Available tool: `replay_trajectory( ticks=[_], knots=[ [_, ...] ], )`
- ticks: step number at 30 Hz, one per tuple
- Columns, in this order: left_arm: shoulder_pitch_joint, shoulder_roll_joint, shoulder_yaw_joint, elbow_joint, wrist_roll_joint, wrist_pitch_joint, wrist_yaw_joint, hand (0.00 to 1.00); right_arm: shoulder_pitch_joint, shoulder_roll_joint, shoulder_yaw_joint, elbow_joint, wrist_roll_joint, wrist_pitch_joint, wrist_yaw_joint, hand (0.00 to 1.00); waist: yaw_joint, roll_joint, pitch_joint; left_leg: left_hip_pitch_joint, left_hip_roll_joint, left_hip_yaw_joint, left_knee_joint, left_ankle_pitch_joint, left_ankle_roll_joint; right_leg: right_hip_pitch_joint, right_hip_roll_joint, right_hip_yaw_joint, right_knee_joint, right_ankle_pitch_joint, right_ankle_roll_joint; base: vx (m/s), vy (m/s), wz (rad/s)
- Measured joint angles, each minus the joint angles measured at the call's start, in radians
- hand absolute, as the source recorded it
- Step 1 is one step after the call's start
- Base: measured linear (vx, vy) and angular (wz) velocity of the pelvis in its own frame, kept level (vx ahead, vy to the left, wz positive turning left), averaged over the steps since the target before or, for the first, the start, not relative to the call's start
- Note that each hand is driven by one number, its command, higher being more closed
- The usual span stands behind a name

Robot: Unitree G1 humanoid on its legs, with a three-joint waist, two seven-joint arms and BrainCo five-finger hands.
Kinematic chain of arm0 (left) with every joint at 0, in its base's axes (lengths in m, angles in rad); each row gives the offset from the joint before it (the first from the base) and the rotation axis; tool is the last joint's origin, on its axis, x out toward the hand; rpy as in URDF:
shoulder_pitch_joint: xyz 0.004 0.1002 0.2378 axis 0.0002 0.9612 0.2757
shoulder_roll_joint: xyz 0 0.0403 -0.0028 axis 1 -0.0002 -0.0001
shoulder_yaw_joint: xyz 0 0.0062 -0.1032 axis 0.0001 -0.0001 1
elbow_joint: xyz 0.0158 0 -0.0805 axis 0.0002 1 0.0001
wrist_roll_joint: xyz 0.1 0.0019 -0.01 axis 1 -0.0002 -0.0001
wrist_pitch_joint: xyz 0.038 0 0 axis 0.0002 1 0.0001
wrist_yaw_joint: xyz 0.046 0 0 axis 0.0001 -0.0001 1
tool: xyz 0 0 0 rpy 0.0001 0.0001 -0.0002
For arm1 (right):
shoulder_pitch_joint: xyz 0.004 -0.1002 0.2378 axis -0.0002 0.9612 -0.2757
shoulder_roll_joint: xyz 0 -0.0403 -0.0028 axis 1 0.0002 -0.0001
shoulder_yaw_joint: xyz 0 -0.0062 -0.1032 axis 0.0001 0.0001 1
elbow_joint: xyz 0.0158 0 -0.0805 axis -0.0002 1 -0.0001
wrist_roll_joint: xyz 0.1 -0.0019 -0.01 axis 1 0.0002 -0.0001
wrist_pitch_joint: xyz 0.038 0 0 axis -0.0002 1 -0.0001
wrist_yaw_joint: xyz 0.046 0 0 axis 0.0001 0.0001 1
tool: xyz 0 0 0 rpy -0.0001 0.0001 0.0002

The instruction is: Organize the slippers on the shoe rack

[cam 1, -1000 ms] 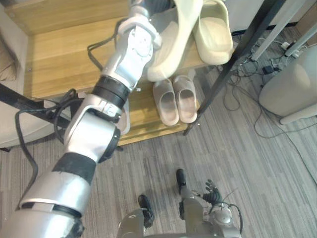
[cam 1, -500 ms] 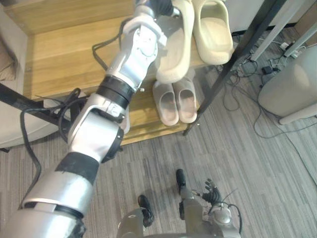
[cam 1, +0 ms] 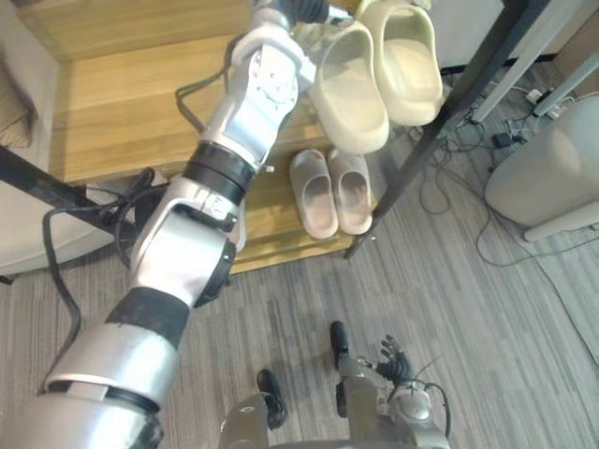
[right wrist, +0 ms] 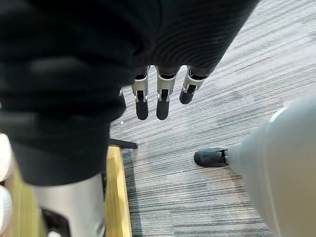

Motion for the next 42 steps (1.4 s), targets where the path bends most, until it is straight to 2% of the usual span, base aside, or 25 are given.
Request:
replay_trajectory(
  ticks=[6, 12, 14, 18, 20, 21, 26, 32, 42],
  knots=[
    [0.0, -0.013, 0.001, 0.0, -0.035, 0.0, 0.0, 0.0, -0.003, 0.0, 0.008, 0.0, 0.0, 0.0, 0.0, 0.0, 0.0, -0.002, -0.005, -0.001, 0.0, -0.003, 0.0, 0.0, 0.0, 0.0, 0.0, -0.004, 0.0, 0.003, 0.004, 0.0, 0.01, 0.01],
    [0.012, -0.069, 0.032, -0.041, -0.124, -0.007, 0.024, 0.0, 0.0, 0.006, 0.008, 0.0, 0.0, 0.001, 0.0, 0.0, 0.006, -0.002, -0.006, -0.001, 0.0, -0.012, 0.0, 0.002, 0.001, 0.005, -0.002, -0.015, 0.0, 0.003, 0.005, 0.01, 0.028, 0.03],
    [0.073, -0.09, 0.028, -0.161, -0.156, -0.03, 0.057, 0.0, 0.0, 0.012, 0.011, 0.0, 0.002, 0.001, 0.0, 0.0, 0.01, 0.0, -0.007, 0.01, -0.001, -0.021, -0.001, 0.005, 0.001, 0.021, -0.003, -0.024, 0.0, 0.003, 0.005, 0.01, 0.035, 0.09],
    [0.189, -0.122, 0.004, -0.301, -0.203, -0.057, 0.081, 0.0, 0.003, 0.012, 0.012, 0.0, 0.021, 0.007, 0.0, 0.0, 0.016, 0.0, -0.009, 0.039, -0.009, -0.052, -0.019, 0.02, 0.003, 0.059, -0.009, -0.062, 0.0, 0.001, 0.004, -0.01, 0.03, 0.26],
    [0.264, -0.126, -0.013, -0.366, -0.224, -0.071, 0.085, 0.0, 0.012, 0.013, 0.012, 0.002, 0.021, 0.013, 0.0, 0.0, 0.021, 0.0, -0.032, 0.042, -0.02, -0.065, -0.038, 0.032, 0.004, 0.064, -0.018, -0.074, 0.0, -0.008, 0.0, -0.03, 0.028, 0.25],
    [0.336, -0.139, -0.017, -0.435, -0.243, -0.076, 0.087, 0.0, 0.018, 0.013, 0.012, 0.005, 0.021, 0.018, 0.0, 0.0, 0.043, 0.001, -0.036, 0.055, -0.024, -0.072, -0.05, 0.041, 0.003, 0.075, -0.021, -0.08, 0.0, -0.011, -0.003, -0.02, 0.023, 0.15],
    [0.532, -0.168, -0.046, -0.564, -0.274, -0.096, 0.099, 0.0, 0.028, 0.013, 0.013, 0.035, 0.021, 0.028, 0.0, 0.0, 0.058, 0.002, -0.059, 0.081, -0.042, -0.119, -0.114, 0.086, -0.002, 0.099, -0.031, -0.126, 0.0, -0.02, -0.009, -0.03, 0.009, 0.29],
    [0.717, -0.232, -0.097, -0.658, -0.317, -0.115, 0.075, 0.0, 0.03, 0.013, 0.019, 0.062, 0.021, 0.046, -0.001, 0.0, 0.066, 0.001, -0.064, 0.148, -0.052, -0.153, -0.193, 0.128, -0.01, 0.152, -0.033, -0.162, 0.0, -0.037, -0.012, -0.01, 0.0, 0.18],
    [0.81, -0.289, -0.147, -0.654, -0.375, -0.119, 0.029, 0.0, 0.025, 0.012, 0.046, 0.096, 0.021, 0.05, -0.006, 0.0, 0.068, 0.001, -0.074, 0.179, -0.062, -0.162, -0.247, 0.161, -0.009, 0.162, -0.039, -0.178, 0.0, -0.039, -0.01, -0.01, 0.005, 0.03]
  ],
)
